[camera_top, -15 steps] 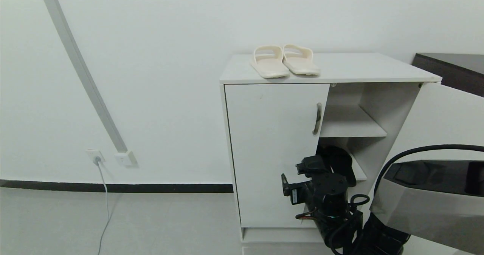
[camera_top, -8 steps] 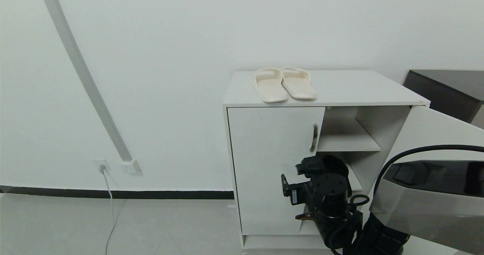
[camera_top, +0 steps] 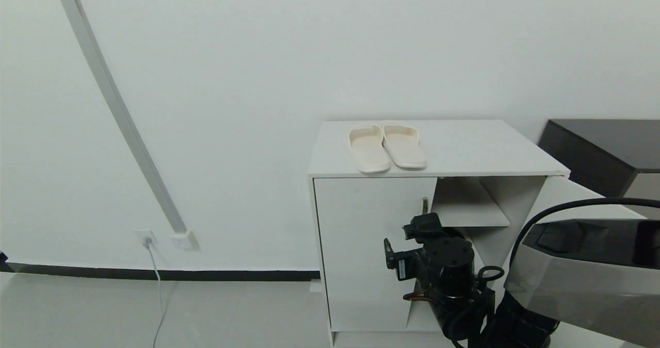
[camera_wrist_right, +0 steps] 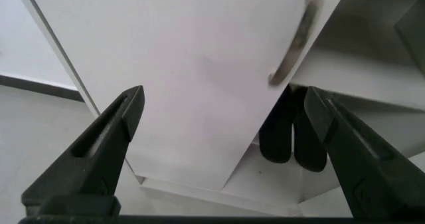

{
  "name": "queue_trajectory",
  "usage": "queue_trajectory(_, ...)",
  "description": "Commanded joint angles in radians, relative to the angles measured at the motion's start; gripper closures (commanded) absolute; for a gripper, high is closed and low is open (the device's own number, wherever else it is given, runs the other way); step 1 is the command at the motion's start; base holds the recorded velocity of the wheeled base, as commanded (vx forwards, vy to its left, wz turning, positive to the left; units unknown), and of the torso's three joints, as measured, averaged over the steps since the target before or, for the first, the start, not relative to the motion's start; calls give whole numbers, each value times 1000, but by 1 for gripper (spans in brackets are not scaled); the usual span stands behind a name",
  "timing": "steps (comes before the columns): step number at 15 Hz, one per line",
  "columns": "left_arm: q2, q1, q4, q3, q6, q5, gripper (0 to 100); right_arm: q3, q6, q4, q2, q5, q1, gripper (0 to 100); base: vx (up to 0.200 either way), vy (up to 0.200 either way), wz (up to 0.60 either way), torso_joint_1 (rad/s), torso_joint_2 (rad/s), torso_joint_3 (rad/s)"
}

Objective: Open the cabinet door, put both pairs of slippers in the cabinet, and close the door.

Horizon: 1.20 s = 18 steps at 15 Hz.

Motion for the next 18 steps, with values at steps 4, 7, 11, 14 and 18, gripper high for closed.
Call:
queue_trajectory(4,1,0,0,0,0,0,100,2,0,0,1,0,2,0,0,0,0,248,-566,-329)
queue_trajectory(7,1,0,0,0,0,0,100,5,-2,0,1,0,4,0,0,0,0,271,-600,-338)
queue_trajectory(11,1,0,0,0,0,0,100,11,0,-11,1,0,4,0,0,0,0,206,-442,-248)
queue_trajectory(14,1,0,0,0,0,0,100,14,-2,-14,1,0,4,0,0,0,0,177,-375,-212)
queue_trajectory(18,1,0,0,0,3,0,100,17,-9,-46,14,6,1,0,0,0,0,165,-355,-190)
